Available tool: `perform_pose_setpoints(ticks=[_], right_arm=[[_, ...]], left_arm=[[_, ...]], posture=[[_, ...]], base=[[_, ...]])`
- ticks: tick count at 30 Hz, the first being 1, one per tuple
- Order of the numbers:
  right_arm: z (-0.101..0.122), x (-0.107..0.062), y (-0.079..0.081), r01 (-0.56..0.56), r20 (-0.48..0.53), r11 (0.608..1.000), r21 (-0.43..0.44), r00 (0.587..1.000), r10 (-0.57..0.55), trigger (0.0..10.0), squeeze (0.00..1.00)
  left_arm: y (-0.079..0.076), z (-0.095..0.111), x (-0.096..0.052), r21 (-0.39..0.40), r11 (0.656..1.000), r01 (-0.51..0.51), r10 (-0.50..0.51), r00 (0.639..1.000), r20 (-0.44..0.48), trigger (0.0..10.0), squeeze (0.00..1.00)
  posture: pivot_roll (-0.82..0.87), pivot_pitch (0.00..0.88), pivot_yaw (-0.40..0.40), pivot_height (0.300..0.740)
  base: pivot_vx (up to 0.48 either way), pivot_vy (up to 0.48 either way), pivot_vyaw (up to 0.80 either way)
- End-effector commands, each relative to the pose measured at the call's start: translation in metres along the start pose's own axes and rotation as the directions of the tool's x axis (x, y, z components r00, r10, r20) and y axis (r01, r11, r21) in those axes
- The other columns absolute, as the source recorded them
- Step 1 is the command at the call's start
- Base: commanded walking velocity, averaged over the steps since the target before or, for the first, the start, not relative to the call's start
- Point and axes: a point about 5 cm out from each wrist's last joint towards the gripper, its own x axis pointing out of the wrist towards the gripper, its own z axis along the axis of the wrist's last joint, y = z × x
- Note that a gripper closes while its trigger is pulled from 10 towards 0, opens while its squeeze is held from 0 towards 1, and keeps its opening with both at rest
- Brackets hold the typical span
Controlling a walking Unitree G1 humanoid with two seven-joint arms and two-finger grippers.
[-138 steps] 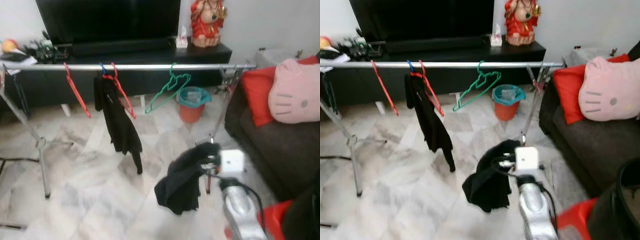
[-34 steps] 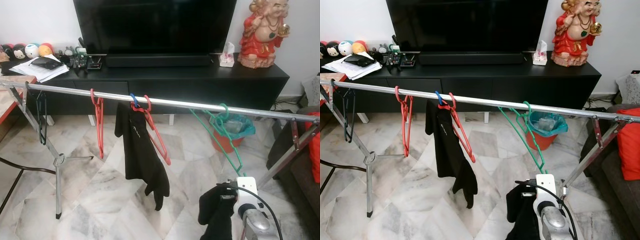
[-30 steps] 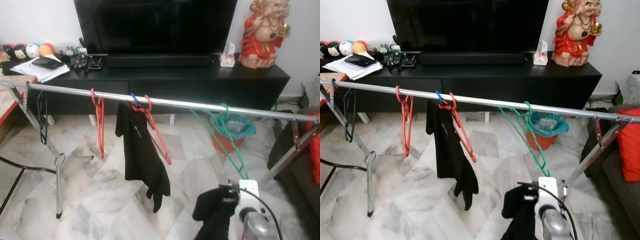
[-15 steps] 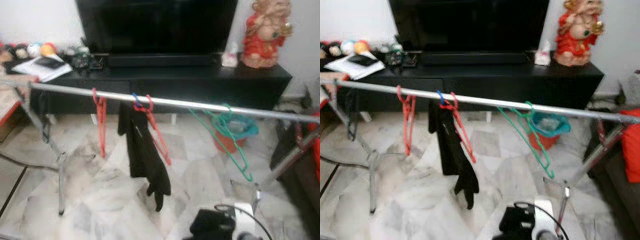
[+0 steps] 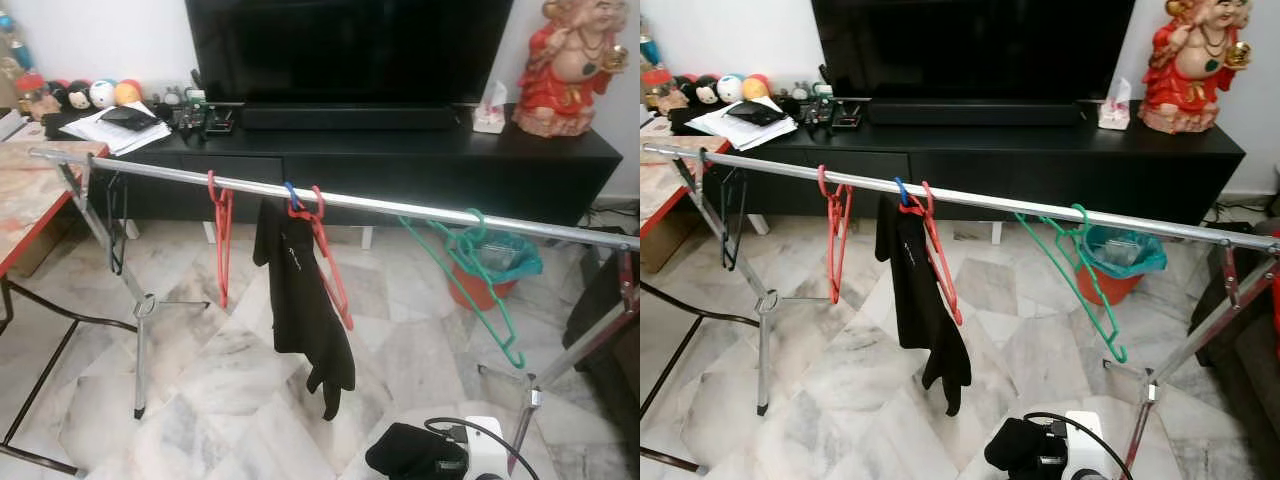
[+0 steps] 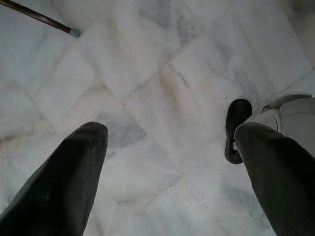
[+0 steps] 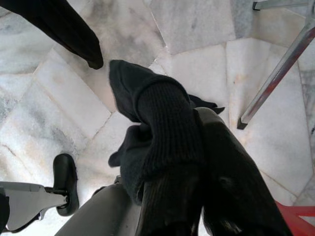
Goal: Hang hanger
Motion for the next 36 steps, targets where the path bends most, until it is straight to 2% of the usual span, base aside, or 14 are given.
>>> perform_pose_setpoints(ticks=[1, 3, 5, 10, 19, 27, 36], right_arm=[[0.003, 0.0, 0.0, 0.008, 0.014, 1.0, 0.013, 1.0, -0.009, 10.0, 0.0], [0.005, 0.0, -0.003, 0.031, 0.038, 0.999, 0.025, 0.999, -0.032, 10.0, 0.0], [0.013, 0.0, -0.008, 0.059, 0.084, 0.995, 0.084, 0.994, -0.066, 10.0, 0.0], [0.024, 0.001, -0.007, 0.025, 0.156, 0.988, 0.151, 0.987, -0.049, 10.0, 0.0], [0.017, 0.001, -0.002, 0.005, 0.11, 0.998, 0.064, 0.994, -0.012, 10.0, 0.0], [0.017, 0.002, 0.002, -0.003, 0.097, 0.998, 0.07, 0.995, -0.004, 10.0, 0.0], [0.017, 0.002, 0.002, 0.002, 0.092, 0.996, 0.085, 0.996, -0.01, 10.0, 0.0]], left_arm=[[0.0, -0.002, -0.001, 0.012, 1.0, 0.008, -0.007, 1.0, -0.013, 10.0, 0.0], [0.0, -0.002, -0.001, 0.011, 1.0, 0.007, -0.007, 1.0, -0.013, 10.0, 0.0], [0.001, -0.002, 0.0, 0.01, 1.0, 0.006, -0.006, 1.0, -0.012, 10.0, 0.0], [0.001, -0.002, 0.0, 0.01, 1.0, 0.005, -0.005, 1.0, -0.012, 10.0, 0.0], [0.001, -0.001, 0.0, 0.014, 1.0, 0.006, -0.006, 1.0, -0.01, 10.0, 0.0], [0.001, 0.0, 0.0, 0.018, 1.0, 0.009, -0.009, 1.0, -0.009, 10.0, 0.0], [0.001, 0.001, 0.001, 0.014, 1.0, 0.01, -0.01, 1.0, -0.007, 10.0, 0.0]], posture=[[-0.02, 0.0, 0.014, 0.74], [-0.02, 0.0, 0.014, 0.74], [-0.02, 0.0, 0.017, 0.74], [-0.02, 0.0, 0.022, 0.74], [-0.03, 0.0, 0.024, 0.74], [-0.02, 0.0, 0.025, 0.74], [-0.02, 0.0, 0.022, 0.74]], base=[[0.0, 0.0, 0.0], [0.0, 0.0, 0.0], [0.0, 0.0, 0.0], [0.0, 0.0, 0.0], [0.0, 0.0, 0.0], [0.174, 0.0, 0.45], [0.292, 0.0, 0.0]])
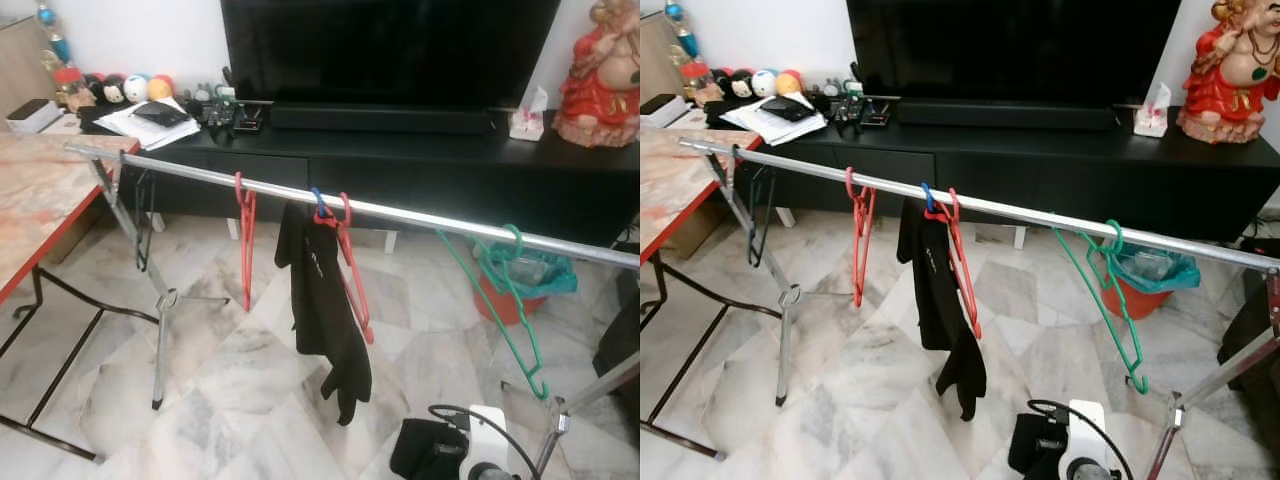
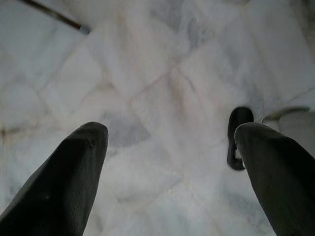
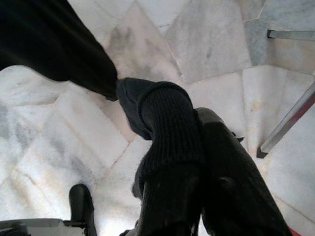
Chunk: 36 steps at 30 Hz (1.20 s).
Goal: Hang hanger
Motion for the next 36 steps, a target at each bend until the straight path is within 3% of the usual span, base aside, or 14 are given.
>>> perform_pose_setpoints(ticks=[1, 32, 36], right_arm=[[0.0039, 0.001, -0.0002, -0.002, 0.009, 1.0, -0.002, 1.0, 0.002, 10.0, 0.0], [0.002, 0.0007, -0.0001, -0.016, -0.007, 1.0, -0.012, 1.0, 0.016, 10.0, 0.0], [0.0007, 0.0004, -0.0013, -0.017, -0.015, 1.0, -0.014, 1.0, 0.017, 10.0, 0.0]], left_arm=[[0.0006, -0.0051, -0.0016, 0.011, 1.0, 0.005, -0.005, 1.0, -0.021, 10.0, 0.0], [0.0013, -0.0058, -0.0022, 0.027, 1.0, -0.003, 0.003, 1.0, -0.016, 10.0, 0.0], [0.001, -0.0027, -0.0026, 0.009, 1.0, -0.01, 0.009, 1.0, 0.025, 10.0, 0.0]], posture=[[-0.02, 0.0, 0.022, 0.74], [-0.02, 0.0, 0.018, 0.74], [-0.01, 0.0, 0.012, 0.74]], base=[[0.292, 0.0, 0.0], [0.292, 0.0, 0.0], [0.0, 0.0, 0.0]])
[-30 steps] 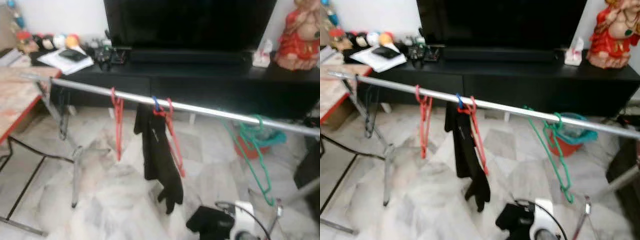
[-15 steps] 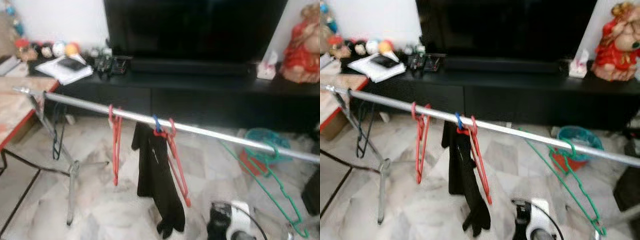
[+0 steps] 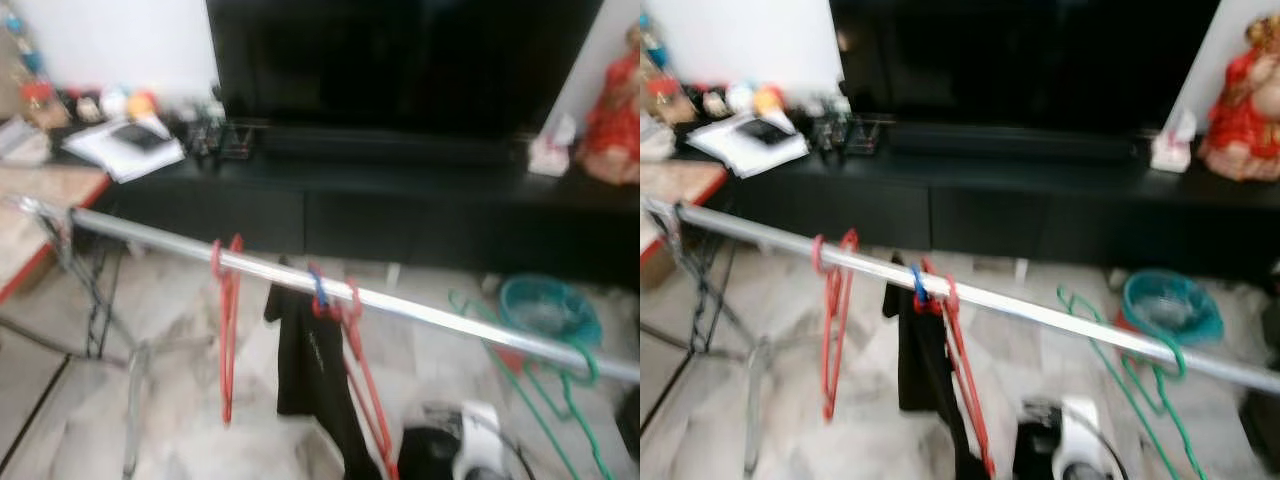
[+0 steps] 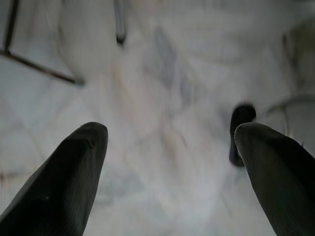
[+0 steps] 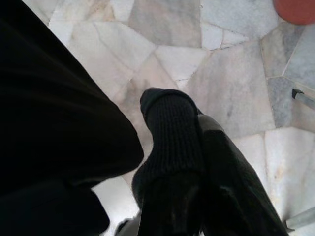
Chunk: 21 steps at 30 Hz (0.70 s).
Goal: Hang hanger
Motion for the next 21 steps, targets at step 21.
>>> perform_pose_setpoints(ticks=[21], right_arm=[[0.0, -0.002, -0.012, 0.002, -0.017, 1.0, -0.027, 1.0, -0.002, 10.0, 0.0]], left_arm=[[-0.035, 0.203, -0.003, 0.102, 0.995, 0.009, -0.082, 0.673, 0.735, 10.0, 0.0]], posture=[[0.02, 0.0, -0.035, 0.74]], base=[[0.0, 0.0, 0.0]])
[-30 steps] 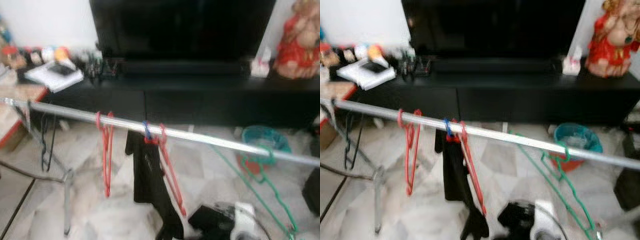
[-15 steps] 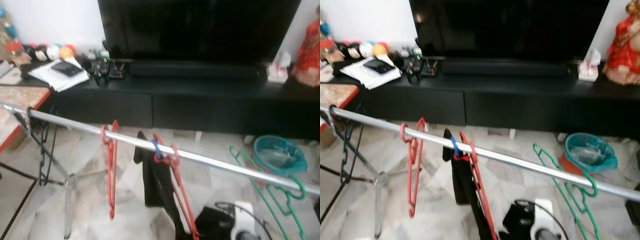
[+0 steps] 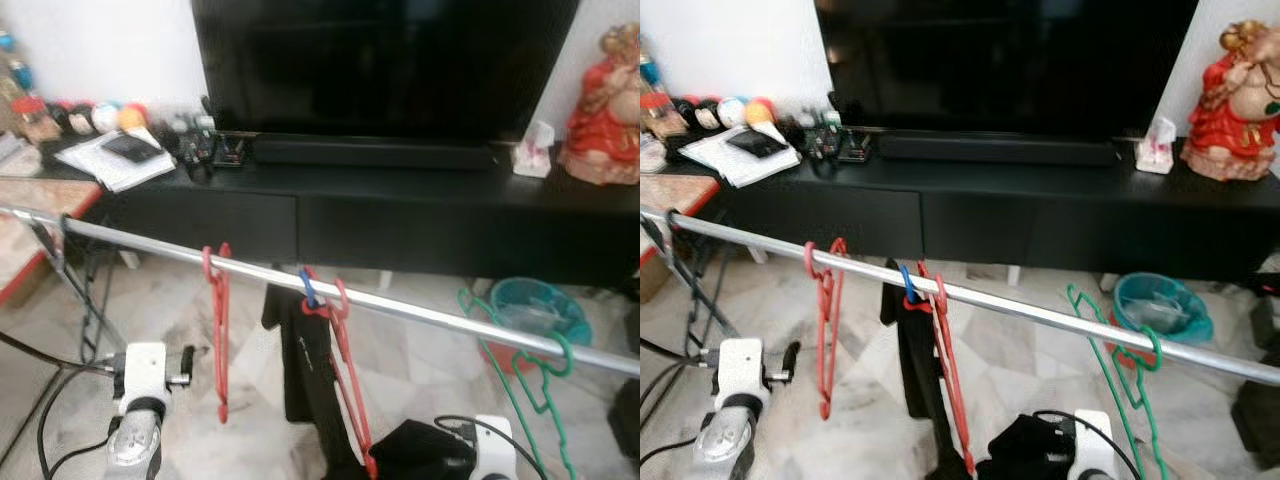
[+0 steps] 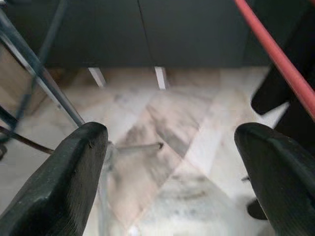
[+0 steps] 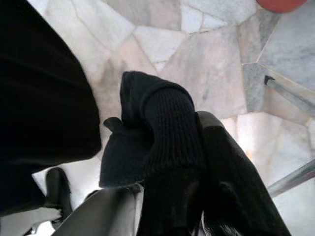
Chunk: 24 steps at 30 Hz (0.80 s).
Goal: Hang hanger
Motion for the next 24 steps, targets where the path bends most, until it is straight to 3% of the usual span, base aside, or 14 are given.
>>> perform_pose_setpoints(ticks=[1, 6, 11, 13, 16, 17, 19, 24], right_arm=[[0.009, 0.002, 0.001, -0.008, 0.022, 1.0, -0.002, 1.0, 0.008, 10.0, 0.0], [0.01, 0.002, 0.0, -0.005, 0.02, 1.0, -0.004, 1.0, 0.006, 10.0, 0.0], [0.01, 0.002, -0.001, -0.002, 0.021, 1.0, -0.002, 1.0, 0.002, 10.0, 0.0], [0.009, 0.002, -0.002, 0.0, 0.019, 1.0, -0.001, 1.0, 0.0, 10.0, 0.0], [0.009, 0.002, -0.003, 0.002, 0.018, 1.0, 0.001, 1.0, -0.002, 10.0, 0.0], [0.009, 0.002, -0.003, 0.0, 0.016, 1.0, -0.005, 1.0, 0.0, 10.0, 0.0], [0.009, 0.002, -0.003, 0.002, 0.016, 1.0, -0.002, 1.0, -0.002, 10.0, 0.0], [0.009, 0.002, -0.003, 0.005, 0.016, 1.0, -0.001, 1.0, -0.005, 10.0, 0.0]], left_arm=[[0.0, 0.028, 0.01, 0.025, 1.0, -0.013, 0.009, 0.992, 0.129, 10.0, 0.0], [0.002, 0.04, 0.009, 0.103, 0.992, -0.077, 0.058, 0.981, 0.183, 10.0, 0.0], [0.002, 0.045, 0.004, 0.104, 0.989, -0.103, 0.079, 0.973, 0.216, 10.0, 0.0], [0.003, 0.054, -0.011, 0.069, 0.991, -0.116, 0.093, 0.955, 0.283, 10.0, 0.0], [0.005, 0.06, -0.016, 0.053, 0.99, -0.129, 0.106, 0.941, 0.321, 10.0, 0.0], [0.008, 0.073, -0.02, 0.087, 0.982, -0.168, 0.122, 0.915, 0.384, 10.0, 0.0], [0.008, 0.083, -0.023, 0.118, 0.973, -0.2, 0.134, 0.898, 0.419, 10.0, 0.0], [0.0, 0.091, -0.022, 0.085, 0.987, -0.139, 0.091, 0.903, 0.419, 10.0, 0.0]], posture=[[0.02, 0.0, -0.037, 0.74], [0.02, 0.0, -0.032, 0.74], [0.02, 0.0, -0.038, 0.74], [0.03, 0.0, -0.048, 0.74], [0.03, 0.0, -0.049, 0.74], [0.03, 0.0, -0.048, 0.74], [0.04, 0.0, -0.048, 0.74], [0.04, 0.0, -0.053, 0.74]], base=[[0.0, 0.0, 0.0], [0.0, 0.0, 0.0], [0.0, 0.0, 0.0], [0.0, 0.0, 0.0], [0.0, 0.0, 0.0], [0.0, 0.0, 0.0], [0.0, 0.0, 0.0], [0.0, 0.0, 0.0]])
